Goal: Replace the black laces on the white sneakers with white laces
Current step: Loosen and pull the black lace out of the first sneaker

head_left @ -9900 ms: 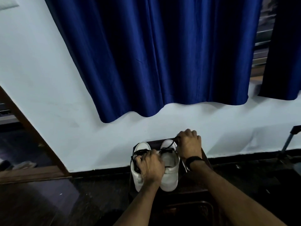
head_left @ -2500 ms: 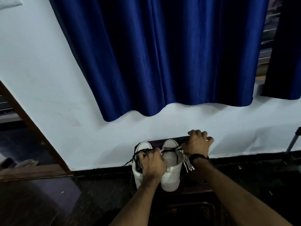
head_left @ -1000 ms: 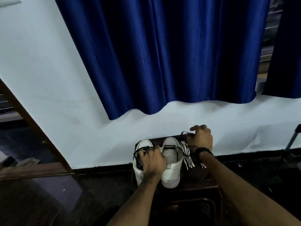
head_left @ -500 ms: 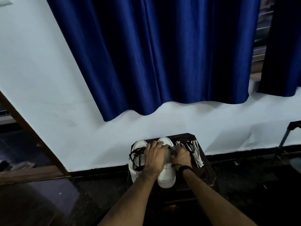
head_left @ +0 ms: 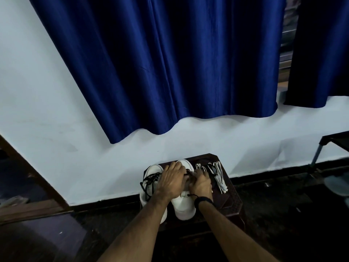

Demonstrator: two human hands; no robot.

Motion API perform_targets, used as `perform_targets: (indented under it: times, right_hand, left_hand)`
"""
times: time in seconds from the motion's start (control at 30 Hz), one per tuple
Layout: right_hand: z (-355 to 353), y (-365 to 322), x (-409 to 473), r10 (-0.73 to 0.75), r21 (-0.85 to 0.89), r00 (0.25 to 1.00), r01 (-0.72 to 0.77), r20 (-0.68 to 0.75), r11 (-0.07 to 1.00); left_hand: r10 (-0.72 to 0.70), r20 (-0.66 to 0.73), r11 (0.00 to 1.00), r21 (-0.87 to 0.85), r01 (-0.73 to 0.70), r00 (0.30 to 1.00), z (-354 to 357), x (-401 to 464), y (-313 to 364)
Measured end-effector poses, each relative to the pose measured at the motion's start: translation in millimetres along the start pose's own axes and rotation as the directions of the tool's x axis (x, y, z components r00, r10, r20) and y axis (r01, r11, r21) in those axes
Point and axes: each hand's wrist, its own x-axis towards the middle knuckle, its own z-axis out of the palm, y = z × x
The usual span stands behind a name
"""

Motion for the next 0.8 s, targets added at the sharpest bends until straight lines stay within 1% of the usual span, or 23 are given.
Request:
perform_targets:
  times: [0.1,0.13,0.23,0.27,0.3,0.33,0.37,0.4,0.43,0.47,0.5,0.53,0.57,0.6,0.63,0.67,0.7,0.73,0.77,0.8]
  right_hand:
    - [0.0,-0.5,-0.3,0.034,0.027,0.999,-0.034,-0.01,0.999]
    - [1.3,0.3,0.5,0.032,0.035,0.999,-0.032,-0.01,0.999]
    - [1.2,0.7,0.9,0.03,0.04,1.0,-0.03,-0.001,0.999]
    - [0.7,0.6,0.8,0.029,0.031,1.0,-0.029,0.001,0.999]
    - [-0.4,-0.1,0.1,0.028,0.022,1.0,-0.028,0.01,0.999]
    - [-0.8,-0.2,-0.5,0.029,0.013,0.999,-0.029,0.022,1.0]
    - [-1.8,-1.5,-1.4,0.035,0.001,0.999,-0.035,0.039,0.999]
    - [-2.0,-2.2,-1.5,0.037,-0.008,0.998,-0.037,0.052,0.999]
    - [-2.4,-2.6,-1.2,0.039,-0.017,0.997,-0.038,0.06,0.999]
    - [-2.4,-2.3,-0.9,0.043,-0.024,0.997,-0.041,0.065,0.999]
    - [-2.8,-3.2,-1.5,0.049,-0.031,0.996,-0.046,0.069,0.998]
    - [-3.0,-4.2,-1.9,0.052,-0.04,0.996,-0.049,0.071,0.998]
    - [-3.7,-5.7,-2.8,0.052,-0.053,0.996,-0.048,0.072,0.997]
    - [-3.9,-5.8,-3.2,0.051,-0.064,0.996,-0.046,0.071,0.997]
    - [-4.1,-5.9,-3.8,0.052,-0.072,0.996,-0.047,0.074,0.996]
    - [-4.2,-5.8,-4.3,0.056,-0.077,0.995,-0.05,0.077,0.996]
    - [-4.7,-5.6,-4.0,0.058,-0.078,0.995,-0.051,0.082,0.996]
    - [-5.5,-4.7,-3.5,0.06,-0.082,0.995,-0.053,0.084,0.995]
    - [-6.5,-3.8,-2.7,0.064,-0.083,0.994,-0.057,0.083,0.995]
    - [-6.5,-3.2,-2.4,0.063,-0.083,0.995,-0.056,0.08,0.995]
  left_hand:
    - [-0.049,-0.111,0.996,-0.081,0.04,0.993,2.6,-2.8,0.2]
    - [-0.054,-0.102,0.996,-0.081,0.045,0.993,1.9,-3.0,-0.7]
    - [-0.017,0.03,1.0,-0.022,0.018,0.999,-0.8,-2.3,-0.3]
    - [-0.005,0.032,1.0,-0.02,0.005,0.999,-0.3,-2.4,0.3]
    - [-0.017,0.018,0.999,-0.047,0.018,1.0,-1.1,-2.7,1.2]
    - [-0.068,-0.015,0.991,-0.115,0.066,0.998,-0.7,-2.7,1.6]
    - [-0.149,-0.048,0.97,-0.203,0.136,0.988,0.4,-1.7,1.0]
    - [-0.257,-0.024,0.909,-0.346,0.234,0.966,-0.8,-0.2,-2.2]
    - [-0.362,0.059,0.787,-0.515,0.339,0.93,-4.8,2.6,-4.7]
    - [-0.431,0.177,0.652,-0.617,0.441,0.885,-10.1,5.4,-5.5]
    - [-0.443,0.265,0.586,-0.637,0.5,0.856,-14.3,7.0,-5.6]
    - [-0.434,0.289,0.645,-0.562,0.518,0.853,-18.4,6.9,-4.4]
    - [-0.417,0.272,0.748,-0.44,0.498,0.867,-20.4,5.9,-1.5]
    - [-0.411,0.255,0.815,-0.328,0.478,0.875,-17.5,5.8,0.2]
    - [-0.41,0.262,0.827,-0.298,0.477,0.874,-16.4,6.7,2.3]
    - [-0.403,0.297,0.787,-0.37,0.493,0.866,-17.0,9.1,2.2]
    - [-0.39,0.331,0.676,-0.532,0.511,0.859,-19.4,12.7,1.2]
    - [-0.387,0.365,0.477,-0.706,0.523,0.847,-23.7,15.8,-1.4]
    - [-0.425,0.381,0.237,-0.829,0.507,0.821,-28.9,17.9,-5.4]
    - [-0.492,0.399,0.023,-0.882,0.47,0.774,-35.7,18.1,-9.7]
